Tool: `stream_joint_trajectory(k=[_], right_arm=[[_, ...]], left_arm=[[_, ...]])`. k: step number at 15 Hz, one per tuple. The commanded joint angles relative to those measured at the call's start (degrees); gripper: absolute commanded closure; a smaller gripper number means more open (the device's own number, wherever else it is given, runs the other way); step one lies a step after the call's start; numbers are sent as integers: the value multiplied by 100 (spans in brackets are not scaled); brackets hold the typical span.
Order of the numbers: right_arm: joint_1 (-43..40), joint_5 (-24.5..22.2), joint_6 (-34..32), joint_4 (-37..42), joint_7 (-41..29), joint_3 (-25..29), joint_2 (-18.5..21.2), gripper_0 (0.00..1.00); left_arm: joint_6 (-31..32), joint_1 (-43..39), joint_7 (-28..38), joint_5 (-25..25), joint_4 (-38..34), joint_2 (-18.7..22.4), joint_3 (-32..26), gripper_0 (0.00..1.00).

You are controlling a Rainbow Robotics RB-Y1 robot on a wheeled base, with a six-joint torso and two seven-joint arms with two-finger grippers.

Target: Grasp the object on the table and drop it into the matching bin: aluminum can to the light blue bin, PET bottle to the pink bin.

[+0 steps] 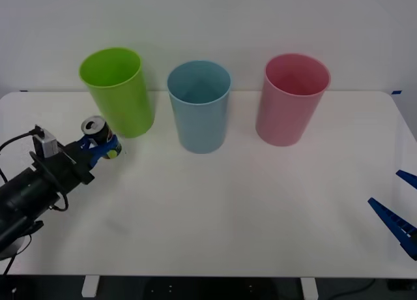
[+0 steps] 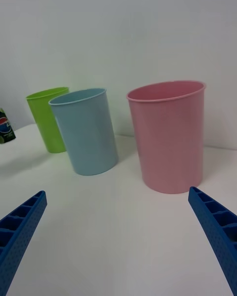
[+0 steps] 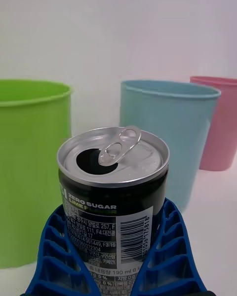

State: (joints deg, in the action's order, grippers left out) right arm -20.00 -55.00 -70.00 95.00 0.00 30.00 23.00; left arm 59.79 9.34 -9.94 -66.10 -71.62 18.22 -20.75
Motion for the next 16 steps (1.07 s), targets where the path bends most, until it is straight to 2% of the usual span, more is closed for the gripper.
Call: stream_joint_trajectory(k=[1, 6, 14, 16], right_arm=[[0, 0, 0, 0, 0, 0, 0, 0], [0, 0, 0, 0, 0, 0, 0, 0], [0, 0, 0, 0, 0, 0, 0, 0], [0, 0, 0, 0, 0, 0, 0, 0]], left_arm=[[-3, -55, 502, 0, -414, 165, -78, 100], [-29, 68, 1618, -26, -1117, 332, -96, 100], [-82, 719, 1820, -158, -1205, 340, 62, 100], [-161, 947, 1890, -360, -1205, 332, 168, 100]])
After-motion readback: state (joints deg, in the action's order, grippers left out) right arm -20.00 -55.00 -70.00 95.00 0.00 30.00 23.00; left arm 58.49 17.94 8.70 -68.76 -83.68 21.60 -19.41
